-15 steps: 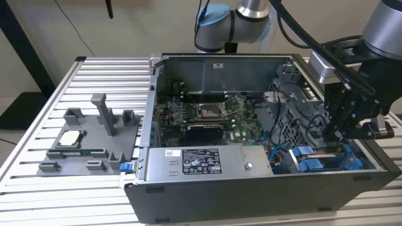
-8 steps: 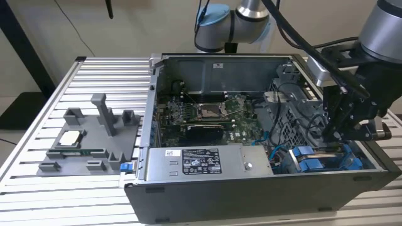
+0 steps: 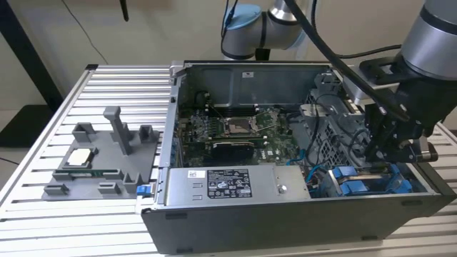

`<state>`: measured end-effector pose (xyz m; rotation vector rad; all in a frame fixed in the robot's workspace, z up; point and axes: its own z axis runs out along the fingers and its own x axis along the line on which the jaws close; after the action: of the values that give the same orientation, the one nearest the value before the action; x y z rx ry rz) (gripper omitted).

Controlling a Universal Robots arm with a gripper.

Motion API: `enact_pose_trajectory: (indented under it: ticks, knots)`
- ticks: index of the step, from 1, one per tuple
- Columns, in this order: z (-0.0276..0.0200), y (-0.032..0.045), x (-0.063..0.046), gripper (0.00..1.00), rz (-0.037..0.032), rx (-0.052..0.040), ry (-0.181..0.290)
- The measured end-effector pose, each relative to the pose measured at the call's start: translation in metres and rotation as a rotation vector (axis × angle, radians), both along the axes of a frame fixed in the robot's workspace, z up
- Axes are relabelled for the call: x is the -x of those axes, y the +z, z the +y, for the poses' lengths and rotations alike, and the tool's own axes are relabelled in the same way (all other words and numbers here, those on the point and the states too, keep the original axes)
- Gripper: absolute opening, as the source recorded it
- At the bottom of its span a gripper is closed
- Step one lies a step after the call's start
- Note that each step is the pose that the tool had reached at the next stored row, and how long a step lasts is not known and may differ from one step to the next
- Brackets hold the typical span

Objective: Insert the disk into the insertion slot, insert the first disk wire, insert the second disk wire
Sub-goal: 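Insert the second disk wire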

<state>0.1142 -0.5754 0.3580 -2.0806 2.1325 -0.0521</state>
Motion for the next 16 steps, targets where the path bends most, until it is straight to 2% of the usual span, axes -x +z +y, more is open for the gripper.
enact_pose_trajectory:
  ticks: [1,2,5,10,16]
  knots:
    - [0.0000,-0.0006,0.000,0.16,-0.0033,-0.0049,0.000]
    - [0.0000,-0.0019,0.000,0.16,-0.0068,-0.0057,0.000]
    - [0.0000,-0.0052,0.000,0.16,-0.0196,-0.0052,0.001]
    - [0.0000,-0.0113,0.000,0.16,-0.0364,-0.0053,0.001]
    - [0.0000,-0.0146,0.000,0.16,-0.0435,-0.0012,0.001]
